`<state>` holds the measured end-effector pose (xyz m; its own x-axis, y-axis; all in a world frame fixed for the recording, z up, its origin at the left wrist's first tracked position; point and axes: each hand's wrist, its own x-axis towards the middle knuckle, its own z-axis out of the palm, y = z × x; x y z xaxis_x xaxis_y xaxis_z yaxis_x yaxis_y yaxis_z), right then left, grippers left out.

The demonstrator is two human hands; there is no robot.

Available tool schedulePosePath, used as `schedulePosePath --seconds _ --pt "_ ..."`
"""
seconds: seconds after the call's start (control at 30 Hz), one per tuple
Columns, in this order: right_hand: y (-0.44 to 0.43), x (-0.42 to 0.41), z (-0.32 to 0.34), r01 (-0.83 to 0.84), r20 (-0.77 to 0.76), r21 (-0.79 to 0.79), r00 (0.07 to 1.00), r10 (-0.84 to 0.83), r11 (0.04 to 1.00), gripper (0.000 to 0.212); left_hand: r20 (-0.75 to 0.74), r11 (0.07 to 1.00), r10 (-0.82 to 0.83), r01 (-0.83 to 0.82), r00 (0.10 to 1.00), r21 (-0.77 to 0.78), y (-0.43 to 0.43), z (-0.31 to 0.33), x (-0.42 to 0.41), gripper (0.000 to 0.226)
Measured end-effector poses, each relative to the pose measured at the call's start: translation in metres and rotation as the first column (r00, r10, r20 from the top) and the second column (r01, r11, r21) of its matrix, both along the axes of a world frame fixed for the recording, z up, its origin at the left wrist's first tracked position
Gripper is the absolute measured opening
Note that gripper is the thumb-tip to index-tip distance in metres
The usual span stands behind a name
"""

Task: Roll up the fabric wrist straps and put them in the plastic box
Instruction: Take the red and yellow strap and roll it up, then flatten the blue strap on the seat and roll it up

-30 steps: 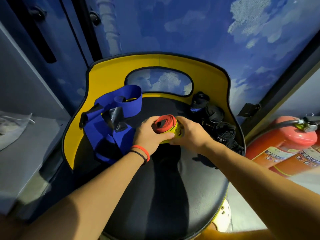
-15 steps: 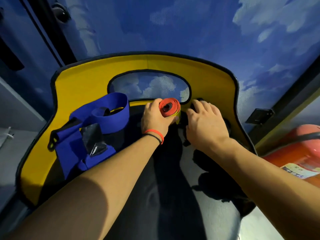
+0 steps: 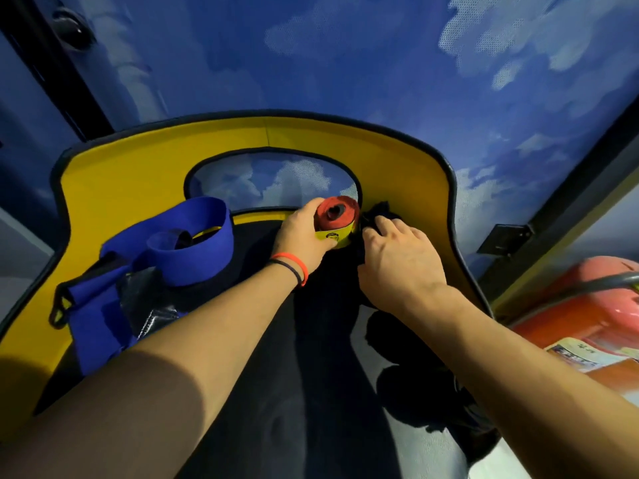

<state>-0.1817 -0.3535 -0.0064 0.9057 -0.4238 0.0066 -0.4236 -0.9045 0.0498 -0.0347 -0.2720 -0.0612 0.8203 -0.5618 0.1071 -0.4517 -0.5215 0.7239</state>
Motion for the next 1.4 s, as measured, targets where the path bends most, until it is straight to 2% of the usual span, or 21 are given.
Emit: schedulePosePath --seconds 0.13,0.37,0.57,0.63,0.73,0.83,0.9,1.0,1.1,1.17,1.23,1.3,1.37,1.4 --pt "-0.002 0.001 -0.001 -0.002 0.020 0.006 1.000 0.002 1.000 0.048 0.095 0.996 0.075 -0.078 0.993 0.033 -0.015 -0.001 -0.002 0.064" --pt "0.001 0.003 0.003 -0.006 0.000 -0.003 1.000 0.006 1.000 0.046 0.166 0.994 0.065 -0.079 0.984 0.081 -0.011 -0.003 0.001 0.067" --pt "0.016 -0.003 0.002 -0.082 0.011 -0.014 0.997 0.082 0.997 0.050 0.066 0.992 -0.002 -0.007 0.998 0.122 0.013 0.009 -0.005 0.097" --pt "0.027 -0.003 0.006 -0.112 0.031 0.023 0.993 0.111 0.993 0.046 0.075 0.992 -0.020 0.010 0.997 0.129 0.038 0.019 -0.007 0.088" --pt "0.049 -0.003 0.011 -0.146 0.028 0.176 0.989 0.143 0.974 0.037 0.119 0.980 -0.066 0.041 0.991 0.195 0.092 0.042 -0.010 0.058" --pt "0.083 -0.001 0.013 -0.160 -0.022 0.379 0.983 0.181 0.912 0.046 0.160 0.969 -0.063 0.022 0.985 0.246 0.155 0.067 -0.007 0.031" --pt "0.109 0.002 0.007 -0.160 -0.051 0.463 0.977 0.206 0.872 0.051 0.171 0.964 -0.019 -0.027 0.985 0.264 0.192 0.078 -0.001 0.023" --pt "0.147 0.008 -0.010 -0.114 -0.035 0.605 0.985 0.169 0.788 0.050 0.049 0.964 0.083 -0.092 0.995 0.248 0.235 0.079 0.006 0.033" --pt "0.176 0.017 -0.022 -0.038 0.003 0.755 0.998 0.056 0.654 0.067 -0.160 0.969 0.197 -0.167 0.967 0.184 0.259 0.069 0.010 0.045" --pt "0.191 0.024 -0.025 0.012 0.014 0.852 0.999 -0.045 0.523 0.077 -0.349 0.967 0.235 -0.182 0.907 0.179 0.266 0.059 0.011 0.040" --pt "0.202 0.030 -0.025 0.052 -0.001 0.908 0.992 -0.124 0.416 0.077 -0.489 0.974 0.217 -0.158 0.845 0.160 0.271 0.054 0.005 0.028" --pt "0.208 0.033 -0.025 0.086 -0.015 0.916 0.984 -0.178 0.393 0.067 -0.530 0.983 0.181 -0.132 0.828 0.129 0.274 0.048 -0.001 0.025" --pt "0.207 0.033 -0.024 0.106 -0.025 0.919 0.977 -0.213 0.379 0.040 -0.557 0.993 0.118 -0.087 0.822 0.082 0.276 0.047 -0.008 0.026" --pt "0.206 0.029 -0.021 0.100 -0.027 0.936 0.976 -0.214 0.338 0.023 -0.557 0.996 0.082 -0.050 0.826 0.073 0.276 0.047 -0.010 0.026"
